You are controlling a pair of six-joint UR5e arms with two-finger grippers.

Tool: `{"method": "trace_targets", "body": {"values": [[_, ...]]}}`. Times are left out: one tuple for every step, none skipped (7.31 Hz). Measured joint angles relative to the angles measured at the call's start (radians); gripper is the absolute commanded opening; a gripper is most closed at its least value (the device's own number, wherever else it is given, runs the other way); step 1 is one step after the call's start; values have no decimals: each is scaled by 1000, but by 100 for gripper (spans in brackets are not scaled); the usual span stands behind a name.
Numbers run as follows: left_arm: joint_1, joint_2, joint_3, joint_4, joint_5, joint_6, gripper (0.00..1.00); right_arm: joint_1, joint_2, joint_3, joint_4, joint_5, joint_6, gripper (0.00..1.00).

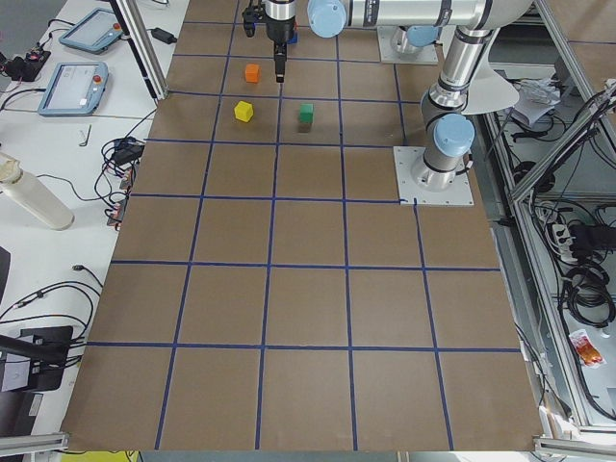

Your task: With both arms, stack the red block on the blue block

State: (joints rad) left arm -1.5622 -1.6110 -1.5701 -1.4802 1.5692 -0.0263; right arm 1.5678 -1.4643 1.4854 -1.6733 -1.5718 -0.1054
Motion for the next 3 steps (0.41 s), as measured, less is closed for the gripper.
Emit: {"method": "trace_targets", "body": {"values": [[0,7,-14,1,-1,0,100,-1,-3,2,3,1,12,100],[-1,13,-30,6,-2,-1,100,-1,-4,2,2,0,30,100],[-1,18,-41,11,-2,-1,100,-1,-5,-2,4,-3,38,100]]}}
